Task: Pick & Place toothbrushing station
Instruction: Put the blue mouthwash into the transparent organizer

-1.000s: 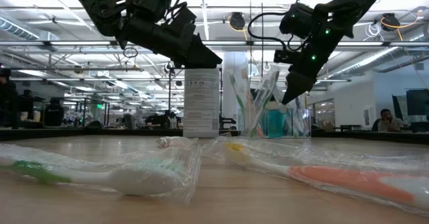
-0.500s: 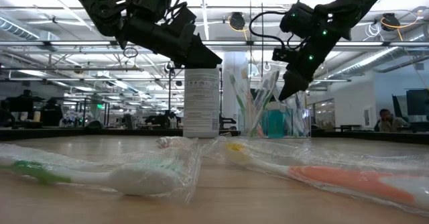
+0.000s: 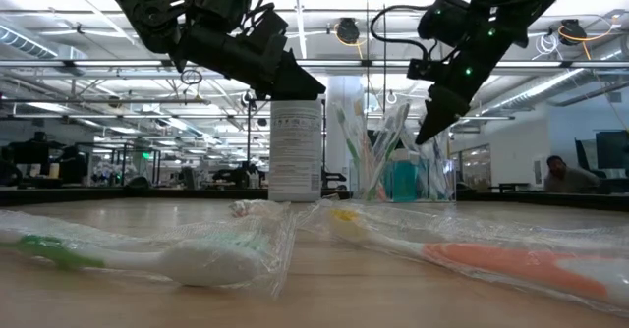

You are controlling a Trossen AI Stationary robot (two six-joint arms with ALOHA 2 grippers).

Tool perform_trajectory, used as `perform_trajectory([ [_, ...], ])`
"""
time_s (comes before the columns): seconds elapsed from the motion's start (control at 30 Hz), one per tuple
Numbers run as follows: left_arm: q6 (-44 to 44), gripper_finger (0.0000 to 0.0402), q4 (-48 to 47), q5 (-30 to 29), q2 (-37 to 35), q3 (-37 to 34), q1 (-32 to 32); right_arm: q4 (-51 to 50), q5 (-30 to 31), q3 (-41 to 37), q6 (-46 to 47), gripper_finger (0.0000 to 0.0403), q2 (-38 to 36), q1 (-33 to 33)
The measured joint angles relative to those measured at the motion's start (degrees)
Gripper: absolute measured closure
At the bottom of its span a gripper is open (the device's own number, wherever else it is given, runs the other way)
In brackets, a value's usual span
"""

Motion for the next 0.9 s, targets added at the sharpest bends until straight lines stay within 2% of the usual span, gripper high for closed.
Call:
perform_trajectory([
  [0.07,-0.1,0.0146,0.0,0.0,0.0,0.0,-0.1,0.1,-3.2,0.0,0.1,0.0403,0.8,0.0],
  [0.27,-0.1,0.0146,0.0,0.0,0.0,0.0,-0.1,3.1,-3.3,0.0,-0.6,0.0403,4.2,-0.6],
  [0.53,-0.1,0.0146,0.0,0.0,0.0,0.0,-0.1,3.0,2.1,0.0,-1.3,0.0403,4.8,-1.4],
  [0.9,-0.1,0.0146,0.0,0.0,0.0,0.0,-0.1,7.7,2.6,0.0,-2.9,0.0403,4.8,-4.2],
])
